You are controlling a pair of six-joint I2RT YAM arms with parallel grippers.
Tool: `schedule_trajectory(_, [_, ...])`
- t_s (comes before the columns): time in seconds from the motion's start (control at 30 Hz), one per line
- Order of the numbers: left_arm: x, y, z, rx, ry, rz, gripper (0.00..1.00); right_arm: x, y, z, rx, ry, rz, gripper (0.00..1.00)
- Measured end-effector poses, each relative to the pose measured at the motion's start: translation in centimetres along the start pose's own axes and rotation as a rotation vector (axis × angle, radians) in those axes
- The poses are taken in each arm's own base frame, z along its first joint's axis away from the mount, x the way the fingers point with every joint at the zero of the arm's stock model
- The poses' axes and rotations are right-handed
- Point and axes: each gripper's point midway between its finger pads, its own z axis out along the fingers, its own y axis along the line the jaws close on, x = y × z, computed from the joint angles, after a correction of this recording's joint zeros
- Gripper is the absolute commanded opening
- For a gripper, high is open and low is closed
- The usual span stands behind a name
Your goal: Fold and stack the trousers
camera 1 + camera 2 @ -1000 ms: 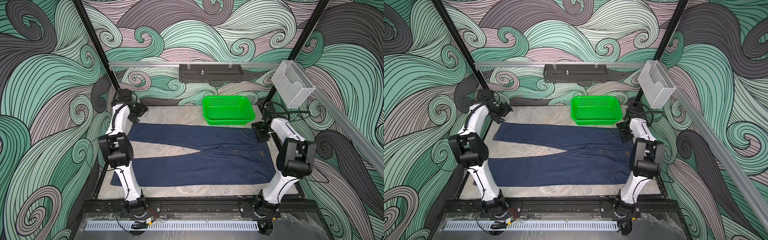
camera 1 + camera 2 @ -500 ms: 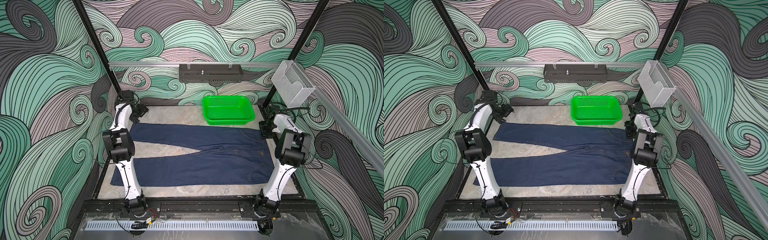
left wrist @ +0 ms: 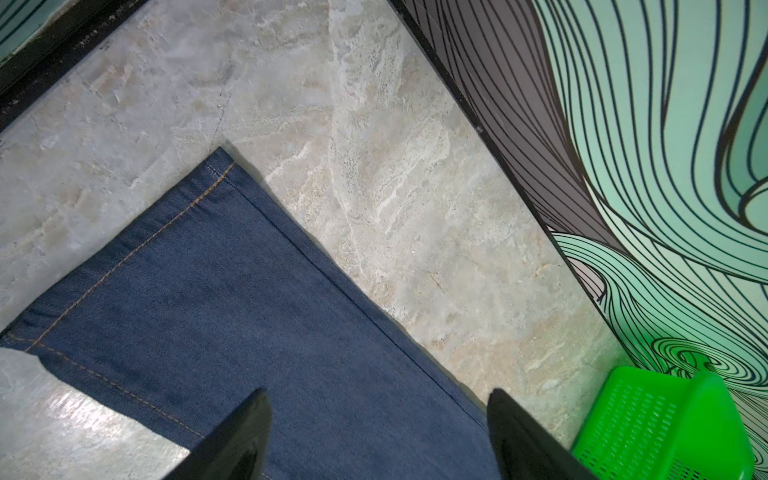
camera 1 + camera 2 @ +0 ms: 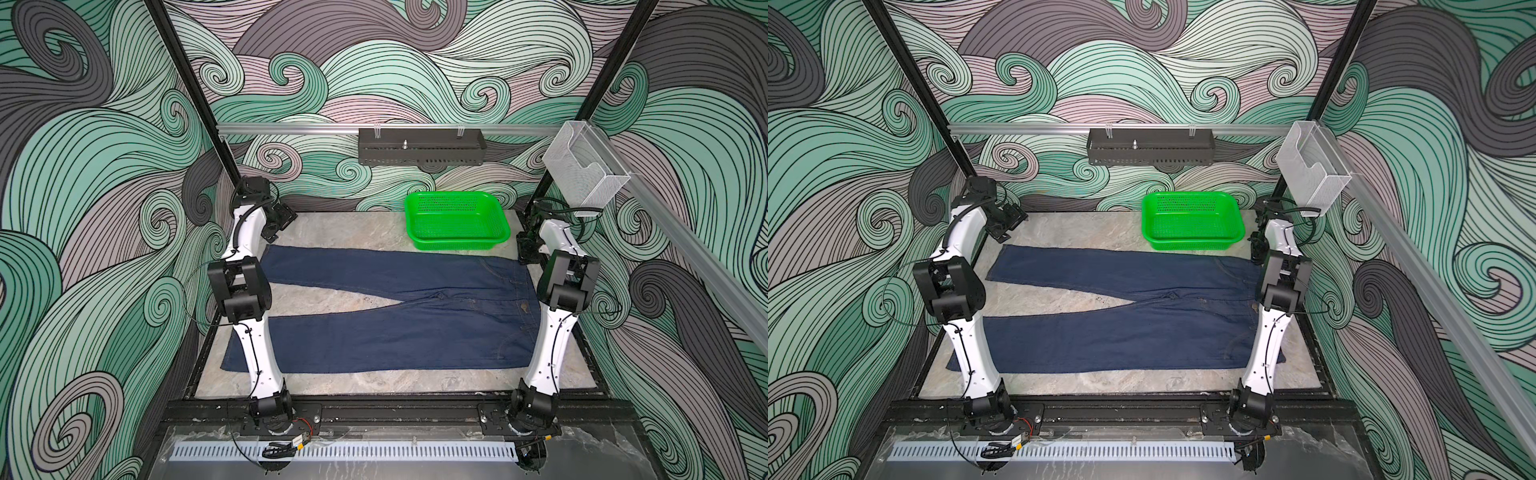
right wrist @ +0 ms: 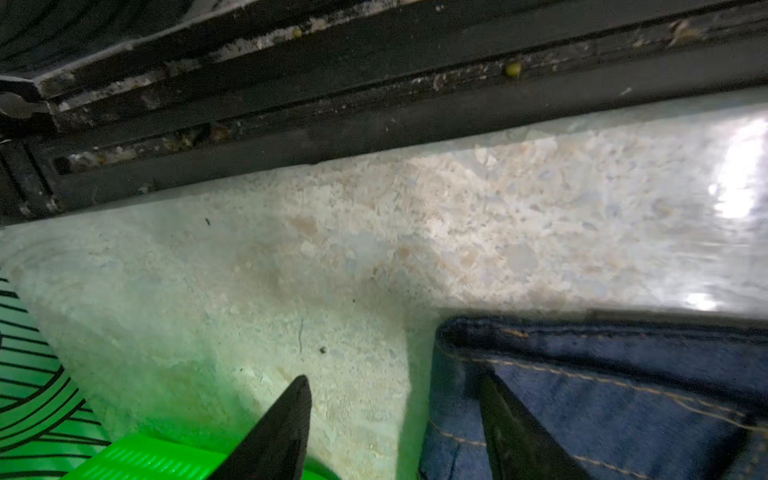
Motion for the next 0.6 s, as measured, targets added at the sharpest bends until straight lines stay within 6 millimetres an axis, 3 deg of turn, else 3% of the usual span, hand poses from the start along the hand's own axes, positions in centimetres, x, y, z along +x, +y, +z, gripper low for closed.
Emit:
schedule_trajectory(0.33, [-0.7,0.6,-0.3,-0.054,-0.042,0.014,0.84,0.9,-1.0,0.6,0.049,0.067,0.047,0.64])
schedule_trajectory(0.47, [-1.0,0.8,-0.5,-0.072,-0.059,0.015,0.84,0.8,-1.4,0.0,0.079,0.085,0.059,0.7])
schedule_trajectory(0.6, [-1.0,1.1,-0.5,-0.087,-0.06,0.014,0.84,0.8,-0.2,-0.8,0.069,0.118,0.071,0.75])
